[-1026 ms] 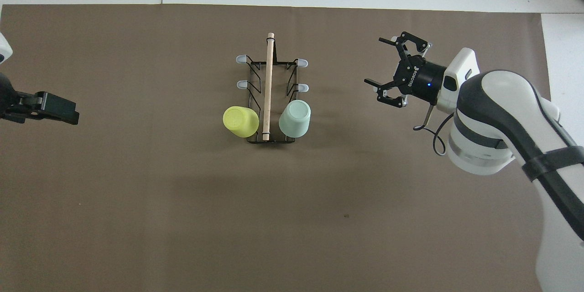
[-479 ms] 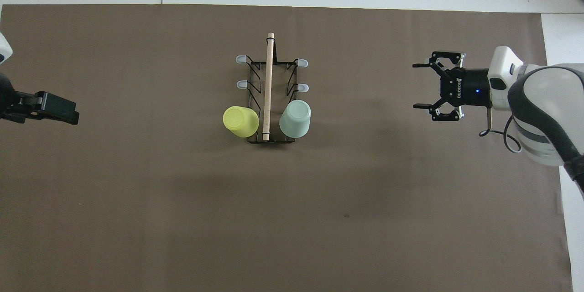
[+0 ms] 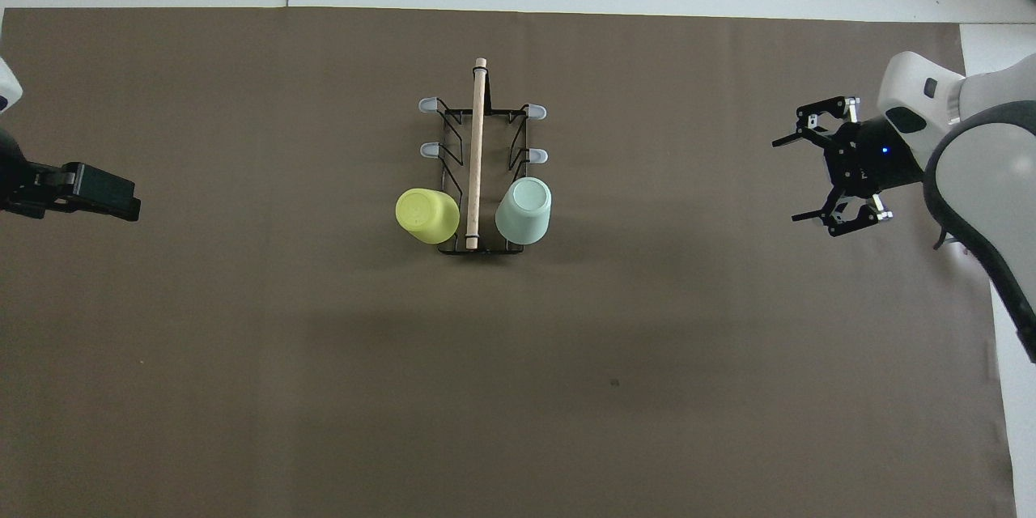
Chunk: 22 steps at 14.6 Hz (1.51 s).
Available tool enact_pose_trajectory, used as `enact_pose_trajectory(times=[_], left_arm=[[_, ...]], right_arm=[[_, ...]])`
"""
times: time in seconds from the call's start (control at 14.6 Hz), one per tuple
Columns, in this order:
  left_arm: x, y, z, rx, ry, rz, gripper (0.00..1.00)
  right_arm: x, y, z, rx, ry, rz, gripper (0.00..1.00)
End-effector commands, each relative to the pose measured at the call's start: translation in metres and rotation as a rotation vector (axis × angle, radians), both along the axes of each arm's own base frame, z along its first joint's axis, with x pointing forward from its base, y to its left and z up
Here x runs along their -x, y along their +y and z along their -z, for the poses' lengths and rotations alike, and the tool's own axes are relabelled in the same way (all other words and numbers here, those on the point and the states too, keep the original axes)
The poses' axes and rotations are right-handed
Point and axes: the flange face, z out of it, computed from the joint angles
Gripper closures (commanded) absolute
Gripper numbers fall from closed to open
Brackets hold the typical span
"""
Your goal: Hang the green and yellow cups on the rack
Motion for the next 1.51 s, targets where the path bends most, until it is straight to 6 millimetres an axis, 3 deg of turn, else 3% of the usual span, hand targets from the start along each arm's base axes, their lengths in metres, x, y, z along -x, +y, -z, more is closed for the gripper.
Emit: enact_pose_trajectory(times=[0.0, 0.27, 0.62, 0.89, 1.09, 1.44], left_arm=[[0.009, 0.001, 0.000, -0.013, -0.003, 0.010, 0.00], [0.009, 0.001, 0.000, -0.013, -0.003, 0.010, 0.00], [0.009, 0.001, 0.000, -0.013, -0.003, 0.010, 0.00], [0.009, 0.001, 0.000, -0.013, -0.003, 0.010, 0.00], [0.009, 0.001, 0.000, -0.013, -0.003, 0.010, 0.00], [0.009, 0.001, 0.000, -0.013, -0.003, 0.010, 0.00]], right_arm=[[0.021, 0.018, -0.023, 0.128, 0.086, 0.132, 0.00], [0.031, 0.023, -0.035, 0.175, 0.172, 0.380, 0.00], [0.054, 0.010, -0.050, 0.231, 0.344, 0.758, 0.00], [0.062, 0.025, -0.061, 0.276, 0.395, 0.965, 0.00], [0.062, 0.043, -0.078, 0.339, 0.372, 1.090, 0.00], [0.059, 0.027, -0.076, 0.330, 0.369, 1.163, 0.00]])
